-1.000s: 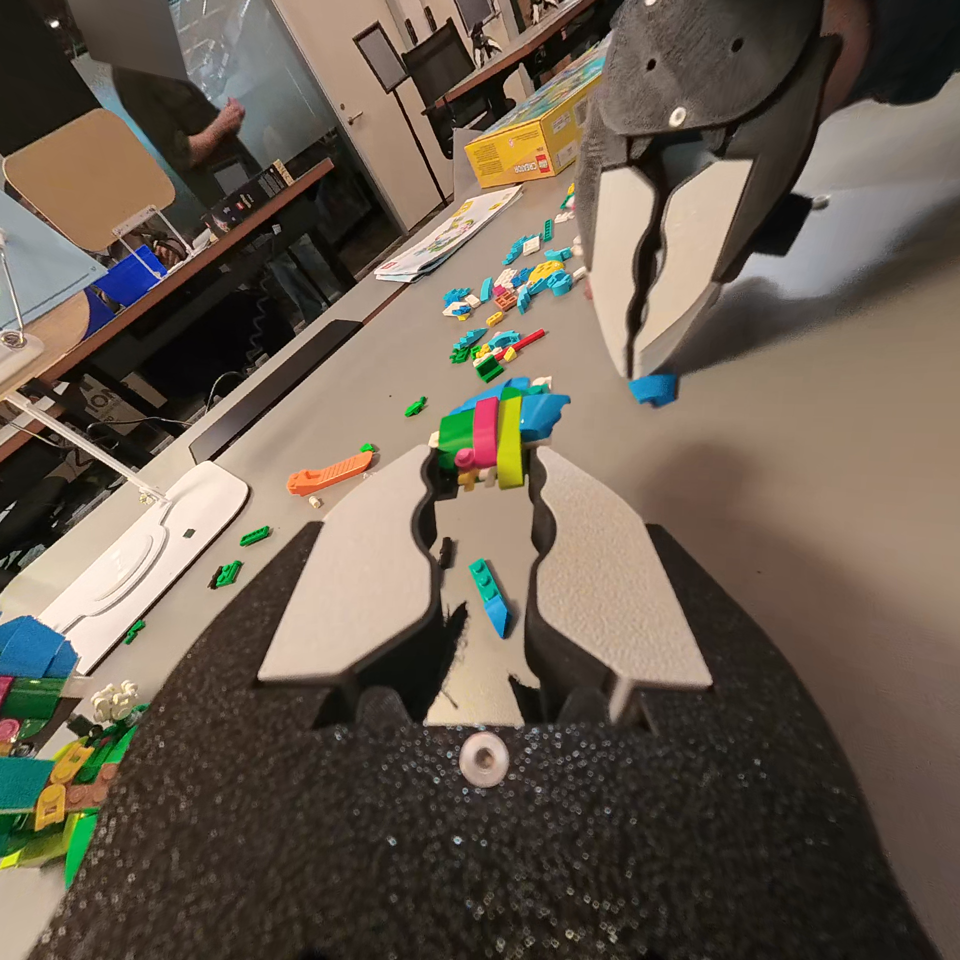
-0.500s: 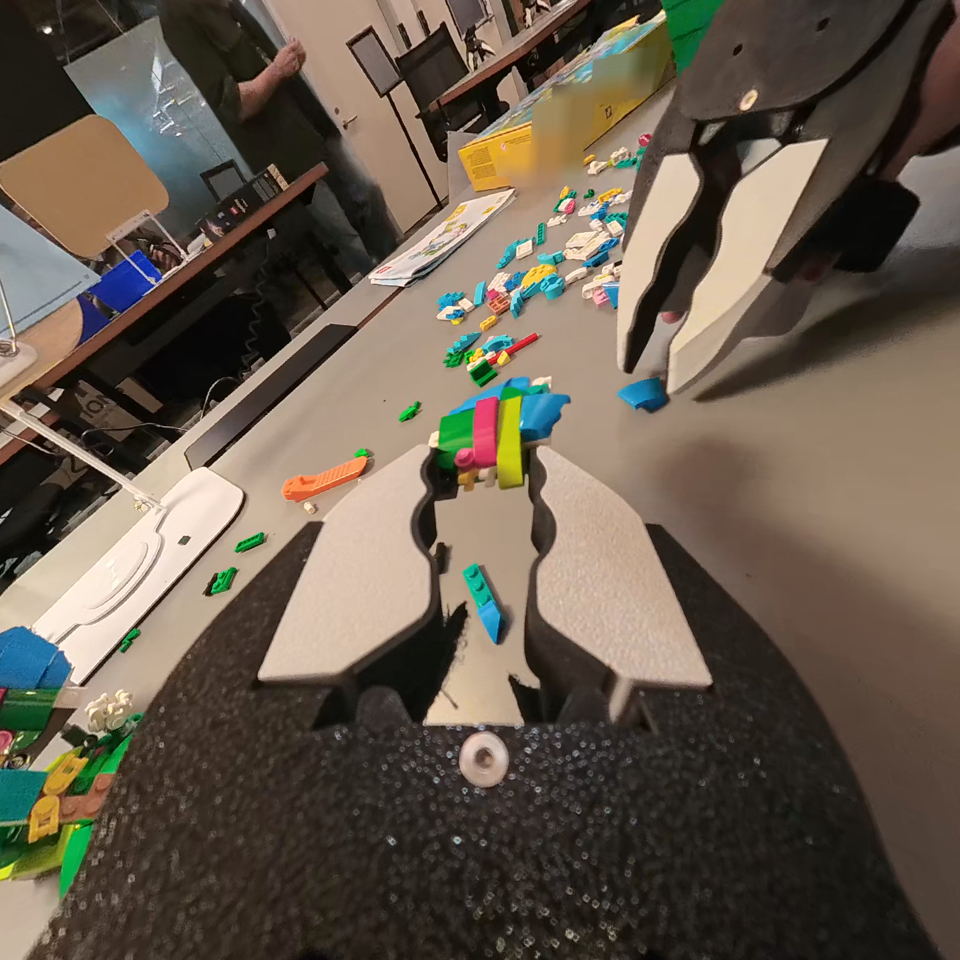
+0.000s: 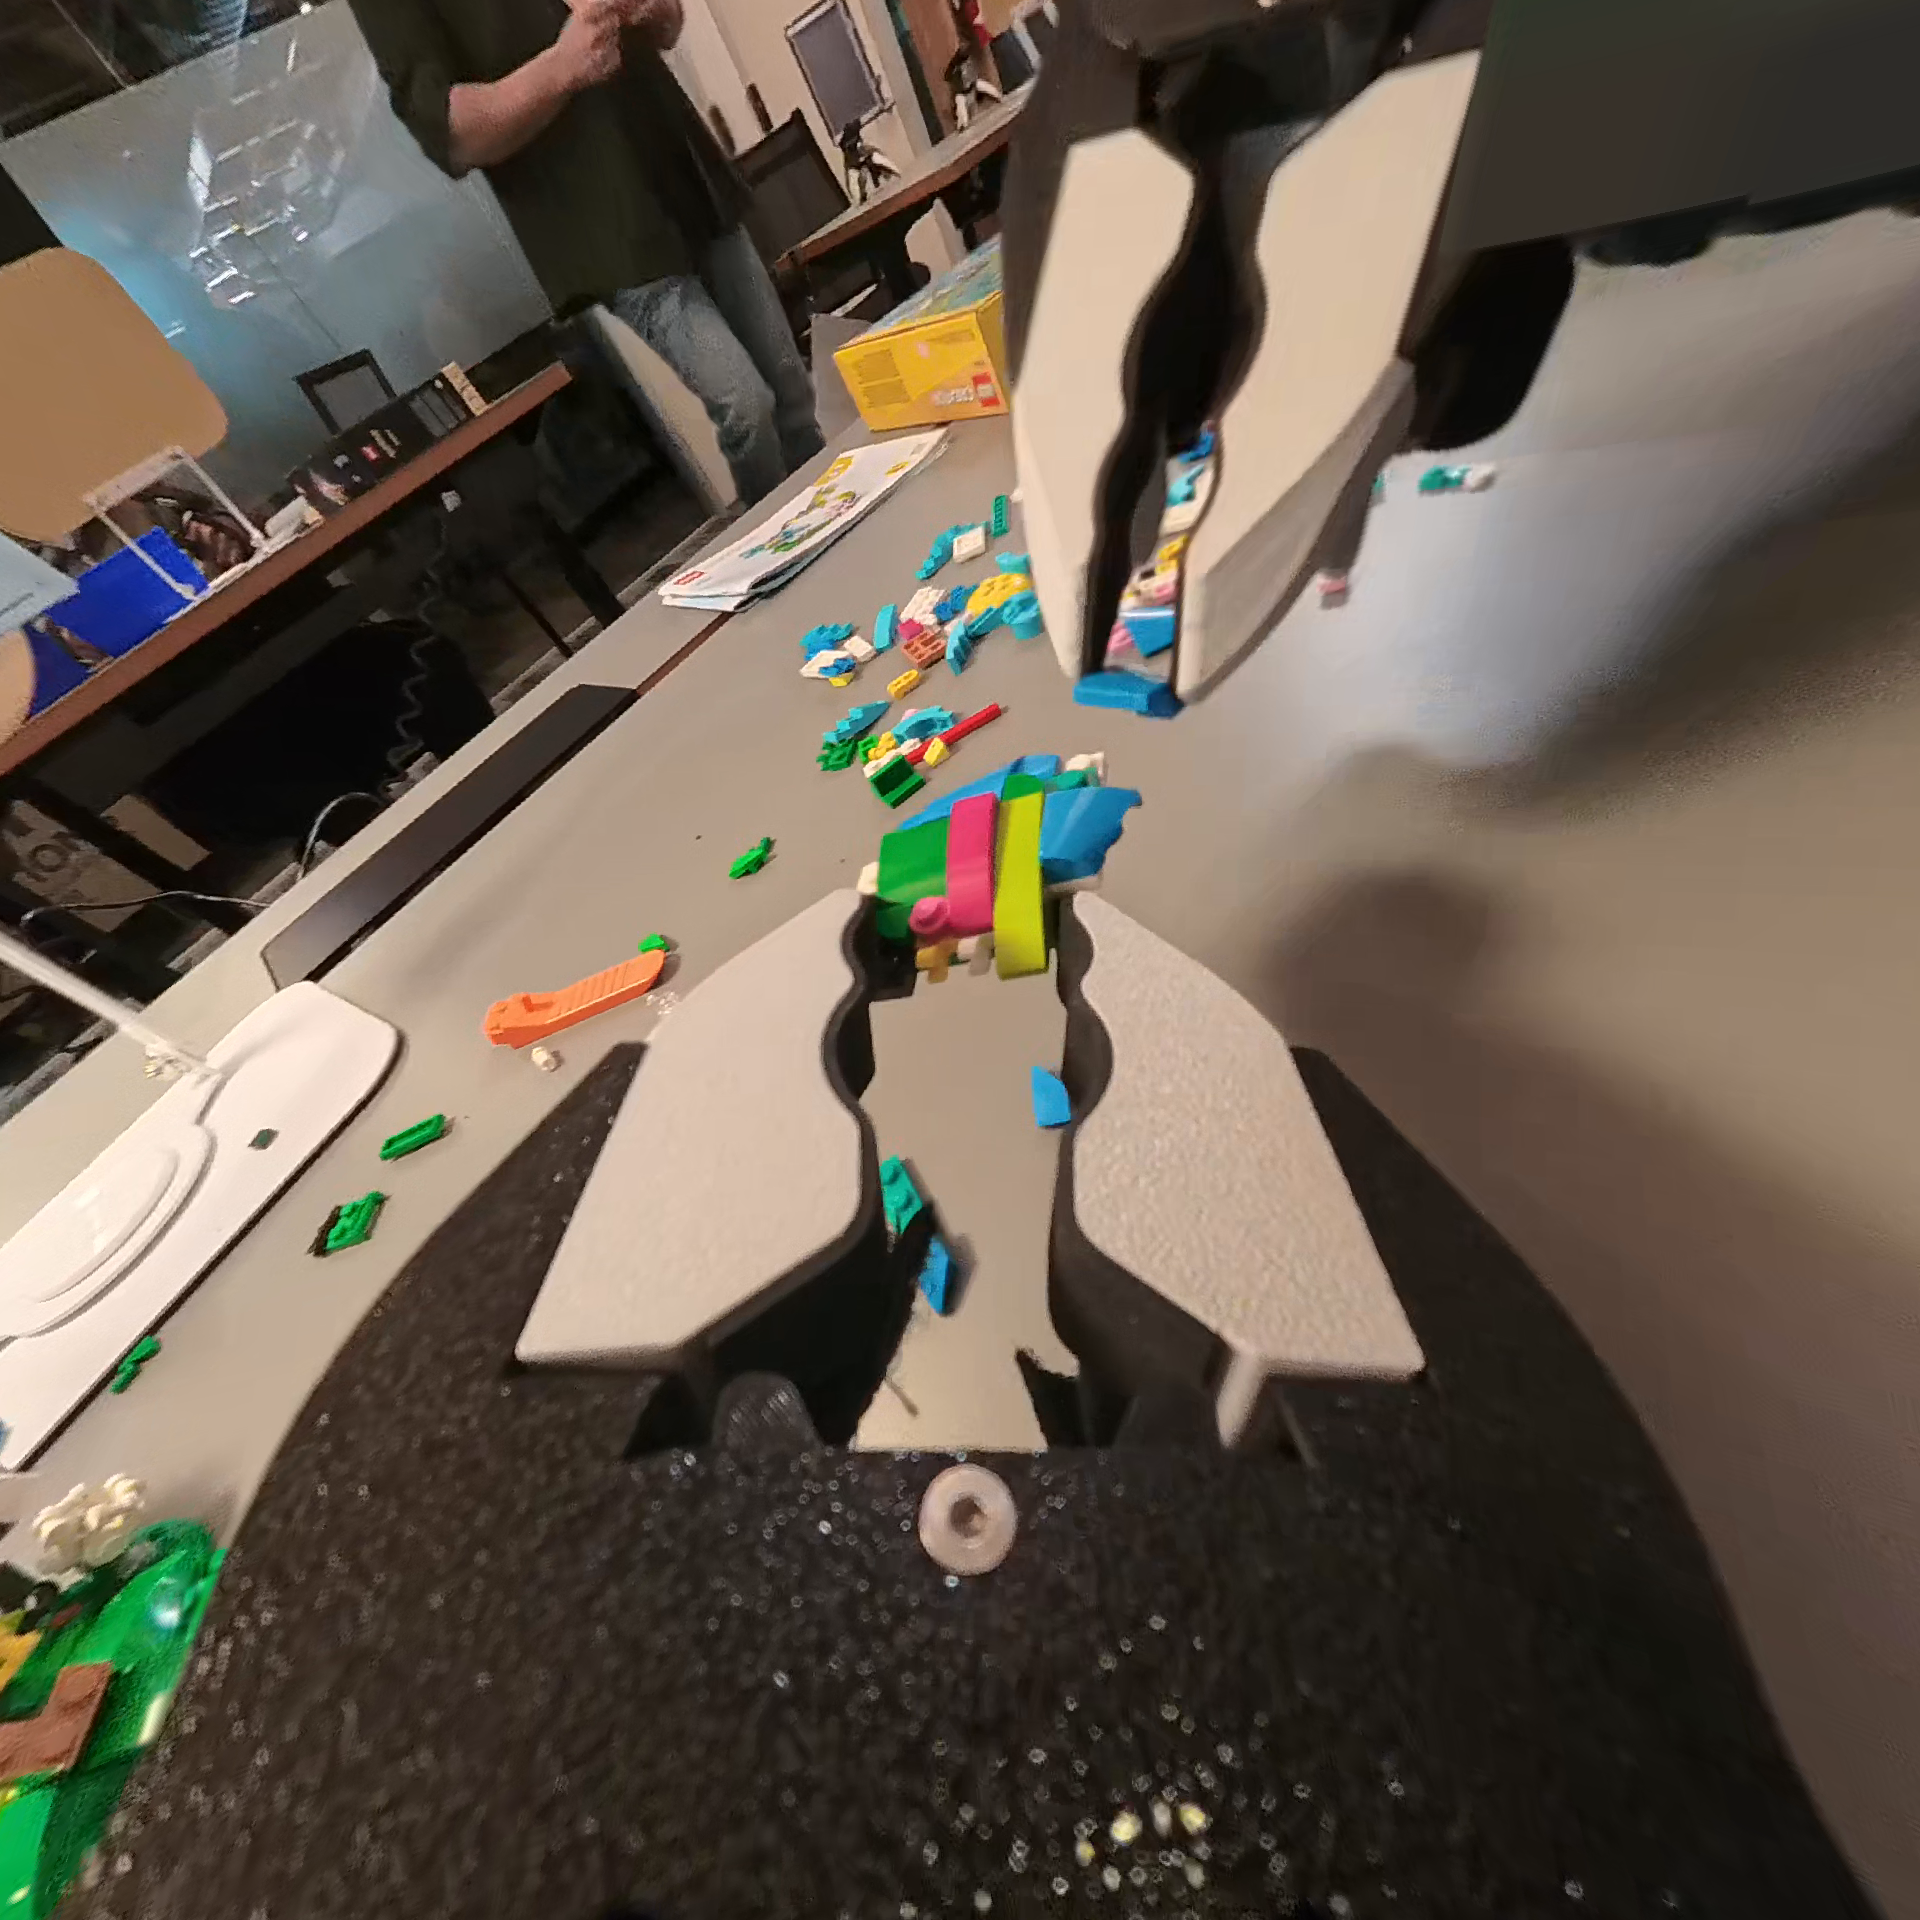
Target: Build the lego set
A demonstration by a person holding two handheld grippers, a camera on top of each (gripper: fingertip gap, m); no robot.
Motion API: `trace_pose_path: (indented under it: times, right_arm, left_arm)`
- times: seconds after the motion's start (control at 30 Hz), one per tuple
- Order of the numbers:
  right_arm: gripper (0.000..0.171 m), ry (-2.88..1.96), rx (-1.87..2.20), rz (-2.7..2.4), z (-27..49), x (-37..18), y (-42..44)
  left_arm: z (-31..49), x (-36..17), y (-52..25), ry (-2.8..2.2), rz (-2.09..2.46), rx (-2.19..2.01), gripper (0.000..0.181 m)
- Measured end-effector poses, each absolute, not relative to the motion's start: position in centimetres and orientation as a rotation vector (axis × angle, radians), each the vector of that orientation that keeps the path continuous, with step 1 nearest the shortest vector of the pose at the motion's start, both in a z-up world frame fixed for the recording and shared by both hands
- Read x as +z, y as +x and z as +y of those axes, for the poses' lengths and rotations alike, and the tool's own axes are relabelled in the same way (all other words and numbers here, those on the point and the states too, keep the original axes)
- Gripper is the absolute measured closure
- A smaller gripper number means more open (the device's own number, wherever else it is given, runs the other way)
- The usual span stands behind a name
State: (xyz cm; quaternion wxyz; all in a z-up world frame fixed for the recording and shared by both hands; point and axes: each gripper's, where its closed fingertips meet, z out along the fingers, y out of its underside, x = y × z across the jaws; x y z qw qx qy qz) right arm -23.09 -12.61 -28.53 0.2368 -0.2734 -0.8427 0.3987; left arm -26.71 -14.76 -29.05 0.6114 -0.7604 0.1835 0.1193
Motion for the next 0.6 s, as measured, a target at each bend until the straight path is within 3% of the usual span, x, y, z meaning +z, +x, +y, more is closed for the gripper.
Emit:
trace_pose_path:
  times: [0.6]
  right_arm:
    - [0.157, -0.421, 1.124, -2.552, -14.3, -26.4, -24.4]
  left_arm:
    - [-15.0, -28.1, -26.7, -1.723, 0.353, 0.149, 0.149]
